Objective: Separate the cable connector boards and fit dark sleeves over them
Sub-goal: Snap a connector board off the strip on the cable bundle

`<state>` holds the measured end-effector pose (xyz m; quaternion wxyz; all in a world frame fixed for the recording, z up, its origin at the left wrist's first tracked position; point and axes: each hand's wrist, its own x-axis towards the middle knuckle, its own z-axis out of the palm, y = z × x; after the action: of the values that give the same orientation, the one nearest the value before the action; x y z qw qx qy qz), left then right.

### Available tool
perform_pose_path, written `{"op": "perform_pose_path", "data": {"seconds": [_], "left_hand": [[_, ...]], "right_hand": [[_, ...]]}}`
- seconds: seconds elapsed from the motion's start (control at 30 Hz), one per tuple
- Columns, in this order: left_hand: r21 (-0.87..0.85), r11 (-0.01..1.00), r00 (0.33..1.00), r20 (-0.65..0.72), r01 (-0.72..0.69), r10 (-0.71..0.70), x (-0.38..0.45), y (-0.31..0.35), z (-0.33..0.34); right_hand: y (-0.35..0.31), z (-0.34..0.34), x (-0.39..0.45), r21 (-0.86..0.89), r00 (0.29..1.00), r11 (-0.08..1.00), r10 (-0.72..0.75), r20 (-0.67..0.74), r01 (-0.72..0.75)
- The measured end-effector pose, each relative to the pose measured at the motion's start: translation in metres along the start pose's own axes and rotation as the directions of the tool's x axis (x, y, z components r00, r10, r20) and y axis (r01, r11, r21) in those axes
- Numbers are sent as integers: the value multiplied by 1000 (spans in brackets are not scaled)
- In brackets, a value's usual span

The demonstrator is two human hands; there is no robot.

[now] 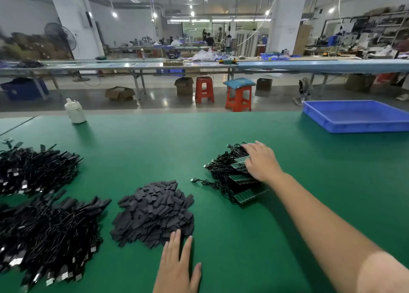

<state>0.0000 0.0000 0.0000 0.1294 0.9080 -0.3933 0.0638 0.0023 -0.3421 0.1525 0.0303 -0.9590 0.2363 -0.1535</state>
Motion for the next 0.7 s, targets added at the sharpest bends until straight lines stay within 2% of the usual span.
{"op": "perform_pose_path", "data": {"seconds": [0.07, 0.13, 0.2, 0.37, 0.5, 0.6, 0.7], "left_hand": [[-50, 999, 1000, -14, 16, -17, 1, -1, -1], [-60, 997, 999, -22, 41, -42, 3, -4, 2], [-59, 998, 998, -39, 37, -40, 4, -6, 10], [-44, 998, 999, 16, 38, -37, 1, -9, 17], [-33, 999, 999, 23, 35, -35, 0, -8, 16], [-42, 999, 999, 23, 28, -27, -2, -7, 13], [-55, 998, 999, 32, 31, -29, -4, -6, 10]], "right_hand": [[0, 5, 19, -52, 979, 998, 40, 198, -30], [-2, 16, 31, -82, 912, 995, 92, 401, -64], [-4, 37, 32, -113, 852, 991, 119, 509, -71], [-1, 30, 34, -147, 804, 987, 136, 579, -61], [-1, 29, 10, -214, 772, 975, 88, 629, 64], [-13, 31, -13, -315, 823, 931, 30, 568, 184], [-16, 30, -31, -411, 910, 879, -61, 411, 244]]}}
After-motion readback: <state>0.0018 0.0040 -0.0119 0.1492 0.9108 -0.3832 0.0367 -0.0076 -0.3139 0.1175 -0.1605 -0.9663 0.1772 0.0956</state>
